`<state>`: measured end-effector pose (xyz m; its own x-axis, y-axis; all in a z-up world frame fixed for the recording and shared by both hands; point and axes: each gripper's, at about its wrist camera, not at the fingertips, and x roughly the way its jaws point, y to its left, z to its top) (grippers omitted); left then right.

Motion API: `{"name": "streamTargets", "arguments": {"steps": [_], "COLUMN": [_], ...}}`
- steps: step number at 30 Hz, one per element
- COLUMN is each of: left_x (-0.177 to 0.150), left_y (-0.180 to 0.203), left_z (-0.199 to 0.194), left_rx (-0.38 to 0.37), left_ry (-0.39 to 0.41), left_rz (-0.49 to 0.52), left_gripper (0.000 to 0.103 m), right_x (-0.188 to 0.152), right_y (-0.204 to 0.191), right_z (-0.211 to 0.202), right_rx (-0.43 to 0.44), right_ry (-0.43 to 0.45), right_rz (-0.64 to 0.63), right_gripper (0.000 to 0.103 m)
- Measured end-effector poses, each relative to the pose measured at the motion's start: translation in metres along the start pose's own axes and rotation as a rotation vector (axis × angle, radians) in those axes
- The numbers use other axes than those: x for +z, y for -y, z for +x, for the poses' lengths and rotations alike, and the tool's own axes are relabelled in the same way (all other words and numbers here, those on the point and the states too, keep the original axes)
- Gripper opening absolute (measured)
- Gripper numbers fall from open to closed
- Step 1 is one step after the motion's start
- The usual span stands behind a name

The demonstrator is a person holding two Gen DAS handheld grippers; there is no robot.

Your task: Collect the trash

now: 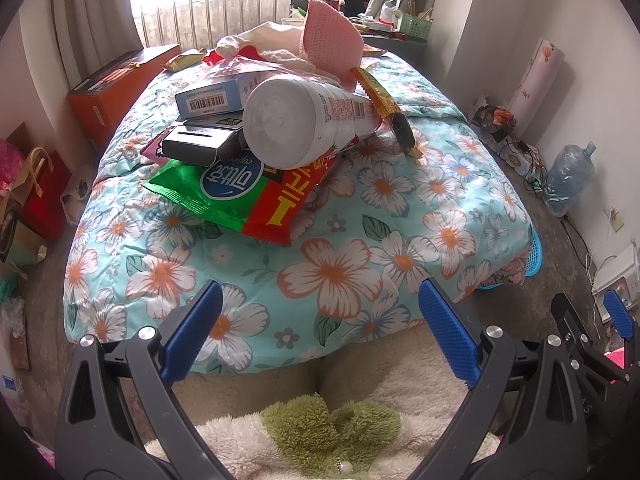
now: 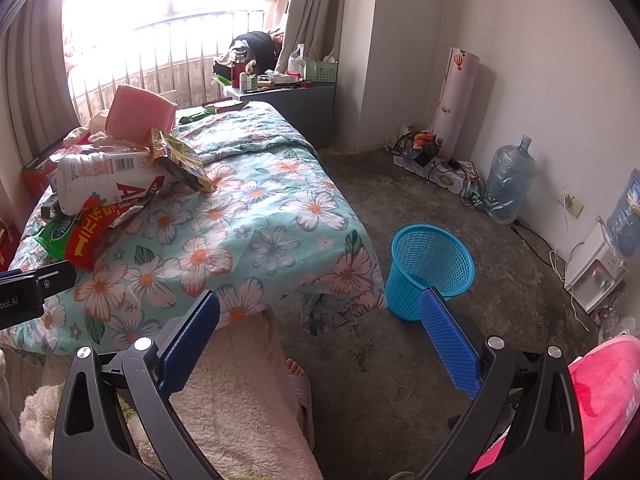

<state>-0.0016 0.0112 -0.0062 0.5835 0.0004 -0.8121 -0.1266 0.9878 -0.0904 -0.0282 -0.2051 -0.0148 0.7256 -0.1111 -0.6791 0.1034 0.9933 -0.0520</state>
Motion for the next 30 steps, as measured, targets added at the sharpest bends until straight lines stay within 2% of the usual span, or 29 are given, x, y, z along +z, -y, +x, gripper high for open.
{"name": "streamTargets", "arguments": {"steps": [16,23,27,30], "left_x": [-0.005,0.001,0.007,0.015], "left_y": [-0.004,-0.013,-0.029,-0.044], "left_z": [0.003,0.011,0.017,0.017], "left_rx": [0.007,0.012,-0.018,-0.086], "left_ry": [-0.016,-0.027,-0.03,0.004], "left_rz": [-0.008,-0.033,-0.058,-0.082], "left_gripper": [0.094,0.094,0.094,0.094], "right_x": [0.002,0.013,0.029,0.045], "right_y": [-0.002,-0.015,-0.025,-0.034], "right_z": [0.0,0.005,0.009,0.01], "right_rx": [0.003,0.012,0.033,0.056], "right_ry": [0.002,0.007,0.031,0.071], "right_rz": [0.003,0.004,0.0,-0.002], "right_gripper": [0.097,0.097,0.097,0.097]}}
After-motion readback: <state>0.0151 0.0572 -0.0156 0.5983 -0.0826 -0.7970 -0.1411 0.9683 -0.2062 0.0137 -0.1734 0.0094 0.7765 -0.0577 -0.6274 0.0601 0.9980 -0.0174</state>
